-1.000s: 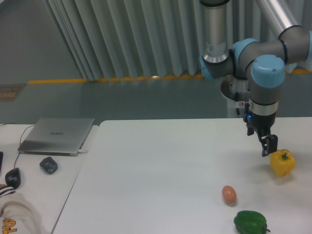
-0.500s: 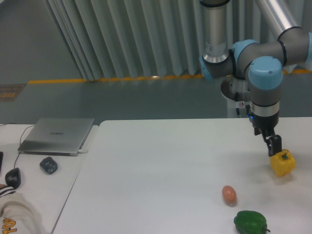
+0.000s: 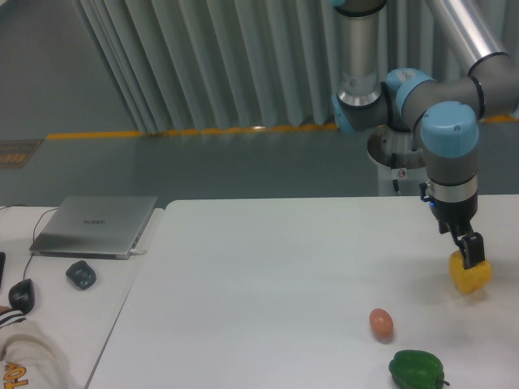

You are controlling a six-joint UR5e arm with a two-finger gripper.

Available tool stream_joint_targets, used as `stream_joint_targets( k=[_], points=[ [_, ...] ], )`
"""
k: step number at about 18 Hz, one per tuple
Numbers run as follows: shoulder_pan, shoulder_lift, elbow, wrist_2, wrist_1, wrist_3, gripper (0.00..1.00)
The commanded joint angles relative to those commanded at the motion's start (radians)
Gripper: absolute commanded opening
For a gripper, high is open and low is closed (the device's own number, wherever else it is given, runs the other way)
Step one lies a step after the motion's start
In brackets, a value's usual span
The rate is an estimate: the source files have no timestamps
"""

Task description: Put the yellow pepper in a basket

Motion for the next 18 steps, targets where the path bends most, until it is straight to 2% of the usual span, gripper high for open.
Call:
stream_joint_targets(
  k=[9,18],
  points=[
    [0.005,-0.011,0.001,0.031,0.003,0.049,1.00],
    [-0.005,-0.069,-0.002,0.047,0.003,0.044,1.00]
  ],
)
